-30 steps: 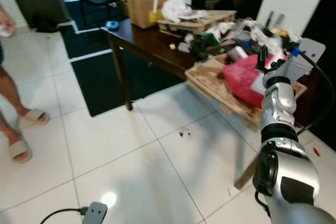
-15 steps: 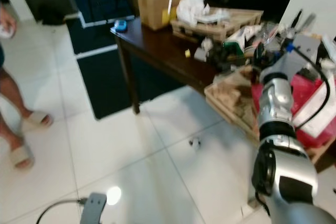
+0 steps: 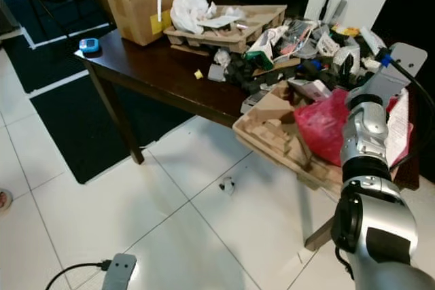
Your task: Picking trash to rubbish bin
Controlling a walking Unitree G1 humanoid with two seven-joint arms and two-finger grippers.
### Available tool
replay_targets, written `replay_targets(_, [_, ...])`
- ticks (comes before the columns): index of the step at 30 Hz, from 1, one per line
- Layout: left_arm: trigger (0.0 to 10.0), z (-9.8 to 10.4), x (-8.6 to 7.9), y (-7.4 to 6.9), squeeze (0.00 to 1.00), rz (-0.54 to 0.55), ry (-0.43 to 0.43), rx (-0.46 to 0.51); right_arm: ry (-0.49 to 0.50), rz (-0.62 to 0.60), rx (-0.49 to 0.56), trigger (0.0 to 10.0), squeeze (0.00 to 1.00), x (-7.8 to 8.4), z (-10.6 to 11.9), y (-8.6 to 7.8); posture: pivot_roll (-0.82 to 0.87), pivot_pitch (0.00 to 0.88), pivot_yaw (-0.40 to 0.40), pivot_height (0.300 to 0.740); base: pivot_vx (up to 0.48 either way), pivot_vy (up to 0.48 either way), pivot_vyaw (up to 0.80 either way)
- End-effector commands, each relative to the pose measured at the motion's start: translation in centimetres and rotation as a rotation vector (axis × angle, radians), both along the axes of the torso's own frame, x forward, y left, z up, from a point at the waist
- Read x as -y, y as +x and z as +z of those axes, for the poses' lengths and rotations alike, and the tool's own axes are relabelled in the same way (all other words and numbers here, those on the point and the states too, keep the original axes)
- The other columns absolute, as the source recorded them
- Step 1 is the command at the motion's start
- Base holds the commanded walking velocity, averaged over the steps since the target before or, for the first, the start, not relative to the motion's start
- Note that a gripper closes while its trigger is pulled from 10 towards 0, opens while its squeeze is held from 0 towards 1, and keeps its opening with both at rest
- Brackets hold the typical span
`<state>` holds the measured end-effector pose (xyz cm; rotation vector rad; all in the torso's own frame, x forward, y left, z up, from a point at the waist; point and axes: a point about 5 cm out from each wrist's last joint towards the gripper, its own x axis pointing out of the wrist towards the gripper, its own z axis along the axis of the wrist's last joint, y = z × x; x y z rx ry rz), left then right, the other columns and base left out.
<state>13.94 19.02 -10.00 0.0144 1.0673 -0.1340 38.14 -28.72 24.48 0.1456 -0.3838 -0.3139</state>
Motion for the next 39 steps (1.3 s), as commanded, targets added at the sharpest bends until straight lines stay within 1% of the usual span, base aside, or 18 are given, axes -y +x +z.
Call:
replay_targets(1, [10.0,-0.6,0.4,-1.5,0.0,-0.003,-0.01,-0.056,0.006,0.017,0.033,10.0,0.0,0.4,1.0,-0.1,0.04,0.083,-0.024,0.74,0.0,0.0,0.0])
replay_targets(4, [10.0,-0.6,0.4,-1.6,0.0,-0.004,-0.01,-0.056,0.008,0.034,0.045,10.0,0.0,0.3,1.2,-0.1,0.04,0.084,-0.025,0.74,0.0,0.0,0.0])
replay_targets(5, [10.0,-0.6,0.4,-1.7,0.0,-0.008,-0.01,-0.06,-0.009,0.098,0.085,10.0,0.0,-0.2,2.2,0.0,0.04,0.084,-0.025,0.74,0.0,0.0,0.0])
replay_targets(7, [10.0,-0.7,0.4,-1.7,0.0,-0.01,-0.011,-0.063,-0.027,0.122,0.099,10.0,0.0,-0.5,2.8,0.1,0.04,0.084,-0.025,0.74,0.0,0.0,-0.4])
replay_targets(11, [10.0,-0.7,0.5,-2.0,0.0,-0.011,-0.009,-0.069,-0.078,0.149,0.075,10.0,0.0,-0.5,3.5,0.1,0.04,0.084,-0.03,0.74,0.0,0.0,-0.2])
replay_targets(13, [10.0,-0.8,0.5,-2.1,0.0,-0.011,-0.009,-0.072,-0.134,0.189,-0.011,10.0,0.0,-0.7,3.2,0.5,0.04,0.084,-0.03,0.74,0.0,0.0,0.0])
replay_targets(14, [10.0,-0.8,0.5,-2.2,0.0,-0.009,-0.009,-0.077,-0.18,0.284,-0.094,10.0,0.0,-1.4,2.6,0.8,0.04,0.081,-0.035,0.74,0.0,0.0,0.0])
replay_targets(18, [10.0,-0.9,0.5,-2.3,0.0,-0.009,-0.008,-0.079,-0.212,0.341,-0.13,10.0,0.0,-1.9,2.3,0.9,0.04,0.081,-0.035,0.74,0.0,0.0,-0.6])
replay_targets(20, [10.0,-0.9,0.5,-2.5,0.0,-0.009,-0.006,-0.084,-0.253,0.391,-0.165,10.0,0.0,-2.8,1.9,1.0,0.04,0.081,-0.036,0.74,0.0,0.0,-0.4])
replay_targets(24, [10.0,-0.9,0.5,-2.6,0.0,-0.009,-0.006,-0.088,-0.239,0.436,-0.17,10.0,0.0,-3.9,1.6,1.1,0.04,0.081,-0.036,0.74,0.0,0.0,0.0])
replay_targets(28, [10.0,-1.0,0.7,-2.7,0.0,-0.008,-0.009,-0.091,-0.251,0.433,-0.247,10.0,0.0,-5.3,0.2,1.6,0.03,0.086,-0.037,0.74,0.0,0.0,-0.2])
replay_targets(30, [10.0,-1.0,0.8,-2.8,0.0,-0.007,-0.011,-0.093,-0.224,0.446,-0.286,10.0,0.0,-5.9,-0.6,1.8,0.04,0.094,-0.043,0.74,0.0,0.0,-0.76])
replay_targets(31, [10.0,-1.0,0.8,-2.8,0.0,-0.007,-0.011,-0.093,-0.224,0.446,-0.286,10.0,0.0,-5.9,-0.6,1.8,0.04,0.094,-0.043,0.74,0.0,0.0,-0.71])
replay_targets(34, [10.0,-1.1,0.9,-3.1,0.0,-0.001,-0.012,-0.1,-0.165,0.605,-0.248,10.0,0.0,-7.9,-0.5,1.6,0.04,0.099,-0.046,0.74,0.0,0.0,0.0])
replay_targets(35, [10.0,-1.1,0.9,-3.1,0.0,-0.001,-0.012,-0.1,-0.165,0.605,-0.248,10.0,0.0,-7.9,-0.5,1.6,0.04,0.099,-0.046,0.74,0.0,0.0,0.0])
replay_targets(36, [10.0,-1.2,0.9,-3.4,0.0,0.001,-0.012,-0.106,-0.12,0.673,-0.188,10.0,0.0,-8.9,0.1,1.4,0.04,0.101,-0.046,0.74,0.0,0.0,0.0])
replay_targets(38, [10.0,-1.2,0.9,-3.4,0.0,0.001,-0.011,-0.108,-0.104,0.681,-0.172,10.0,0.0,-9.2,0.3,1.4,0.04,0.101,-0.046,0.74,0.0,0.0,0.0])
replay_targets(39, [10.0,-1.3,0.9,-3.6,0.0,0.001,-0.01,-0.112,-0.111,0.648,-0.198,10.0,0.0,-9.8,-0.1,1.6,0.04,0.104,-0.044,0.74,0.0,0.0,0.0])
